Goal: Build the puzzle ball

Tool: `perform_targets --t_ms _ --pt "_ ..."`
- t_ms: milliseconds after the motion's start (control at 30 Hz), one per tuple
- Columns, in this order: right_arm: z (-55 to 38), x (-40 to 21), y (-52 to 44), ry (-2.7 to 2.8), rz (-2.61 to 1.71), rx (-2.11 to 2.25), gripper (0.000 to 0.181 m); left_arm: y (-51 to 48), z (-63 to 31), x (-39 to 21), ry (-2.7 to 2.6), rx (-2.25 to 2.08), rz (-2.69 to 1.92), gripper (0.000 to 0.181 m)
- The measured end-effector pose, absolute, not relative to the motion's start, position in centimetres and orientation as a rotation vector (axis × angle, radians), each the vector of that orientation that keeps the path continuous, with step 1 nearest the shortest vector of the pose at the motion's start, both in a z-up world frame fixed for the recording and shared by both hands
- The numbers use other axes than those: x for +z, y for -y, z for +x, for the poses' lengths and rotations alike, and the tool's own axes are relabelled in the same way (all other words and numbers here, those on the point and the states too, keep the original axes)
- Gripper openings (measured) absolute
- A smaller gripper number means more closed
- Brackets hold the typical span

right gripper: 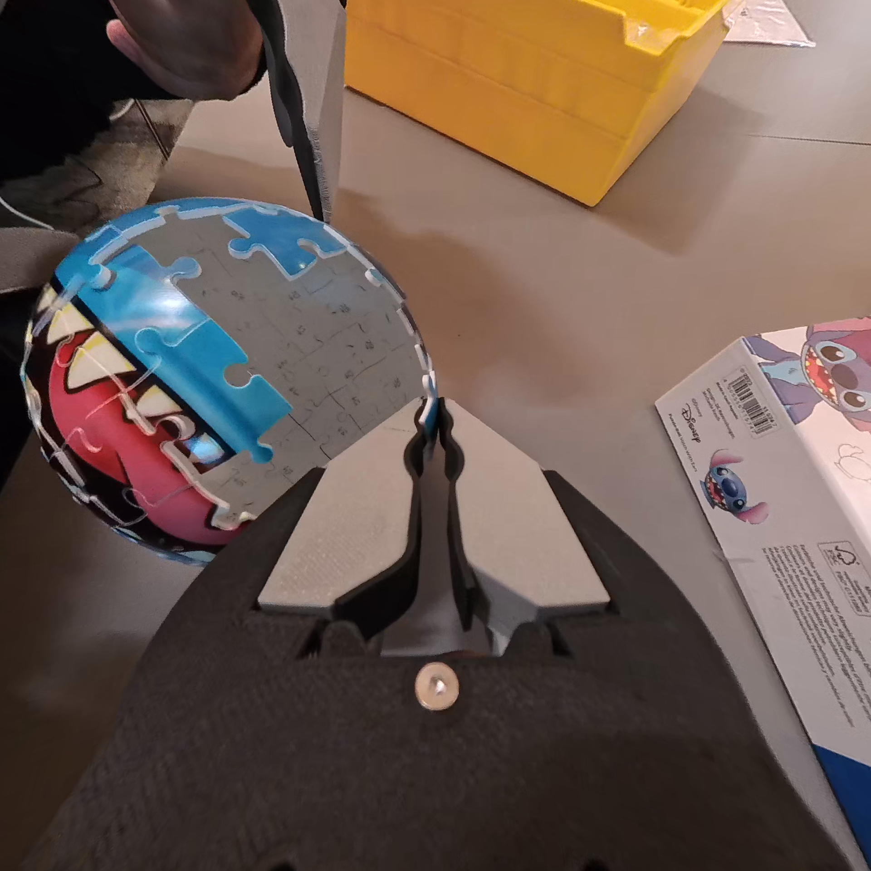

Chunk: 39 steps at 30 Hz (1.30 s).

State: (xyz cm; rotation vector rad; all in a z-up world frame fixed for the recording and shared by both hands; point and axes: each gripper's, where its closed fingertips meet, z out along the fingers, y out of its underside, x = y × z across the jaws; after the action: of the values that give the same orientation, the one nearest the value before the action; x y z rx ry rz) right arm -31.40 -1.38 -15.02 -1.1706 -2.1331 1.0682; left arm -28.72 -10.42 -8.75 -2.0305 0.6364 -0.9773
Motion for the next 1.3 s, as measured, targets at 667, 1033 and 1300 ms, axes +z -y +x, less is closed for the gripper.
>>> perform_targets --t_ms 667,1033,1300 --pt "-31.0 -14.6 1.6 2.148 -1.062 1.026 0.014 10.7 -28.9 -8.7 -0.601 -0.99 -2.05 0.103" --pt "-29.5 -9.8 -1.7 2.027 -1.188 1.357 0.024 12.4 -31.0 -8.5 -0.425 -0.967 -2.028 0.102" --pt "-28.3 -8.6 -1.8 1.994 -1.226 1.571 0.026 14.8 -30.3 -8.6 -0.28 -0.954 -1.985 0.102"
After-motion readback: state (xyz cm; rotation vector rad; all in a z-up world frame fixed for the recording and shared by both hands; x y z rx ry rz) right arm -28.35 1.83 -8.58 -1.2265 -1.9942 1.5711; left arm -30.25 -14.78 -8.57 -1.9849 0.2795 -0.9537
